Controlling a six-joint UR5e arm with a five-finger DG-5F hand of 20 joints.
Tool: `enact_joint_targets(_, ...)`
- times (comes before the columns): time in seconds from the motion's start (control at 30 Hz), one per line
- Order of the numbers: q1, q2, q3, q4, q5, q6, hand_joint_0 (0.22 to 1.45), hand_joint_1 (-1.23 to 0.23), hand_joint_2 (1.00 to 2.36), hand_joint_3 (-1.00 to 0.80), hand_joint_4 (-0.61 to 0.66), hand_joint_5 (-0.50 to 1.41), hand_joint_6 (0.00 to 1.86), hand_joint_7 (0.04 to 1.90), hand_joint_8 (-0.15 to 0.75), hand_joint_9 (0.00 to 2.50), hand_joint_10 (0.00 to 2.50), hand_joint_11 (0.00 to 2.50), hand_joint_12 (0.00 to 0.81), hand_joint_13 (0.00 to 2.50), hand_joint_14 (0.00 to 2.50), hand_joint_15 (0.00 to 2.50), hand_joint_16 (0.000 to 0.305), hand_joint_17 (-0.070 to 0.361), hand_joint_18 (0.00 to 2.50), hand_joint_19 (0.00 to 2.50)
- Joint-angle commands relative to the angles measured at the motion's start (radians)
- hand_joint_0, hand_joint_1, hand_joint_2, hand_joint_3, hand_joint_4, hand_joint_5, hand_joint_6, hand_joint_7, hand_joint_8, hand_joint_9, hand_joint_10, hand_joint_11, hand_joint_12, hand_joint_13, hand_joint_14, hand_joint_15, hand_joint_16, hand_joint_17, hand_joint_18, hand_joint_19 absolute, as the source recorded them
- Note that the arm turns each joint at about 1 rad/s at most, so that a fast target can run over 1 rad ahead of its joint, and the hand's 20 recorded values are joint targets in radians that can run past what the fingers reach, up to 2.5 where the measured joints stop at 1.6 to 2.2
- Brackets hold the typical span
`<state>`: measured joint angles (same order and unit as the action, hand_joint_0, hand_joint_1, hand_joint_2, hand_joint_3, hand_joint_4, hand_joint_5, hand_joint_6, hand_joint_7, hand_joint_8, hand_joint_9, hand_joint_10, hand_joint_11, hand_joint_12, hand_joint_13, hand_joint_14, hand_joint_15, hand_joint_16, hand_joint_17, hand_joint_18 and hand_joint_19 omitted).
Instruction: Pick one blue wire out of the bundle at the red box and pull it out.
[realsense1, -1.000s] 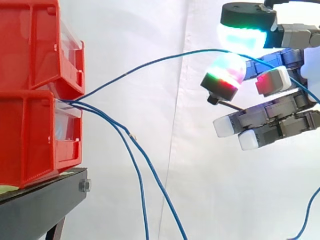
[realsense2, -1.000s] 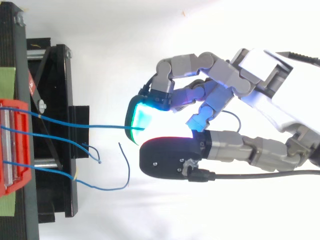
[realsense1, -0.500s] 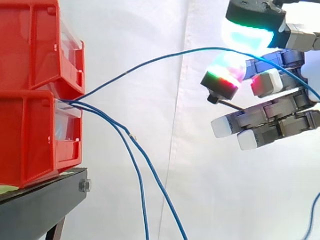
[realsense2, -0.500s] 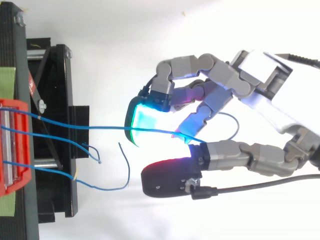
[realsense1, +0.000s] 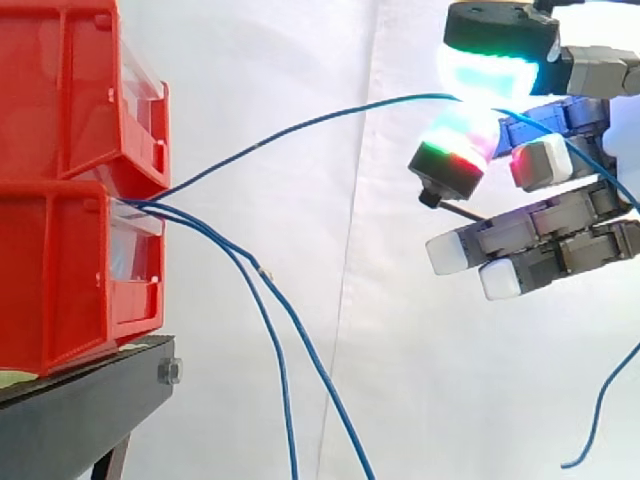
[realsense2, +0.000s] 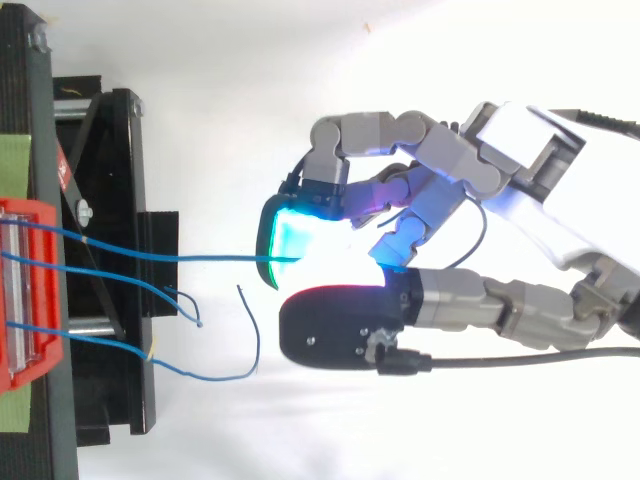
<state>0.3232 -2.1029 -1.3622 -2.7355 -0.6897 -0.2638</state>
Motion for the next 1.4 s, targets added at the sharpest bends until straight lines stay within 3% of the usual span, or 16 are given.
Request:
enact_joint_targets(0.0,0.000,0.000,0.000,-0.003,-0.001,0.000,0.60,-0.77,1.01,-0.30,0.12,0.01,0.66,1.37,0.205,1.41,0.02,0.65,0.329,0.79,0.02,0.45,0.040,0.089,0.67,0.57)
enact_joint_targets(0.2,0.004,0.000,0.000,-0.021,-0.001,0.003,0.59,-0.85,1.01,-0.39,0.09,-0.01,0.71,1.26,0.220,1.32,0.02,0.65,0.334,0.72,0.02,0.45,0.040,0.091,0.62,0.57)
enact_joint_targets(0.3,0.005,0.001,0.000,-0.020,-0.001,0.002,0.54,-0.66,1.00,-0.48,0.08,-0.01,0.70,1.23,0.203,1.34,0.02,0.61,0.337,0.72,0.02,0.44,0.043,0.097,0.64,0.60)
enact_joint_targets(0.37,0.005,0.000,0.000,-0.018,-0.001,0.002,0.58,-0.47,1.00,-0.44,0.10,0.02,0.61,1.37,0.172,1.38,0.02,0.53,0.332,0.74,0.02,0.42,0.042,0.094,0.65,0.59)
enact_joint_targets(0.4,0.004,0.000,0.000,-0.020,-0.001,0.002,0.58,-0.48,1.01,-0.43,0.11,0.02,0.60,1.37,0.176,1.41,0.02,0.52,0.333,0.75,0.02,0.41,0.042,0.095,0.65,0.59)
enact_joint_targets(0.47,0.007,0.000,0.000,-0.018,-0.001,0.002,0.60,-0.52,1.01,-0.32,0.16,0.06,0.50,1.56,0.159,1.48,0.02,0.49,0.312,0.81,0.02,0.40,0.042,0.094,0.68,0.60)
enact_joint_targets(0.6,0.010,0.000,0.000,-0.020,0.002,0.000,0.60,-0.57,1.01,-0.22,0.22,0.06,0.51,1.38,0.148,1.50,0.01,0.32,0.319,0.82,0.01,0.34,0.047,0.106,0.75,0.54)
enact_joint_targets(0.77,0.011,0.001,0.000,-0.021,0.016,0.003,0.60,-0.70,1.00,-0.07,0.23,0.06,0.51,1.26,0.206,1.43,0.01,0.22,0.373,0.79,0.01,0.29,0.057,0.128,0.79,0.48)
enact_joint_targets(1.0,0.011,0.000,0.000,-0.021,0.019,0.002,0.58,-0.79,1.01,-0.20,0.23,0.03,0.50,1.33,0.227,1.22,0.01,0.32,0.381,0.66,0.01,0.34,0.054,0.121,0.67,0.53)
enact_joint_targets(1.1,0.013,0.000,0.000,-0.020,0.019,0.000,0.54,-0.73,1.01,-0.35,0.21,0.01,0.50,1.33,0.200,1.17,0.02,0.35,0.339,0.61,0.01,0.36,0.045,0.101,0.57,0.60)
enact_joint_targets(1.17,0.013,0.000,-0.002,-0.020,0.019,0.000,0.52,-0.56,1.00,-0.45,0.21,0.02,0.50,1.29,0.196,1.21,0.01,0.35,0.343,0.62,0.01,0.36,0.046,0.104,0.59,0.60)
enact_joint_targets(1.27,0.013,0.000,0.000,-0.021,0.019,0.002,0.55,-0.38,1.00,-0.45,0.20,0.02,0.50,1.26,0.180,1.25,0.01,0.34,0.335,0.64,0.01,0.35,0.045,0.101,0.59,0.61)
enact_joint_targets(1.37,0.013,0.001,0.000,-0.021,0.019,0.003,0.58,-0.35,1.01,-0.42,0.22,0.03,0.51,1.25,0.173,1.28,0.01,0.33,0.325,0.66,0.01,0.35,0.043,0.097,0.61,0.62)
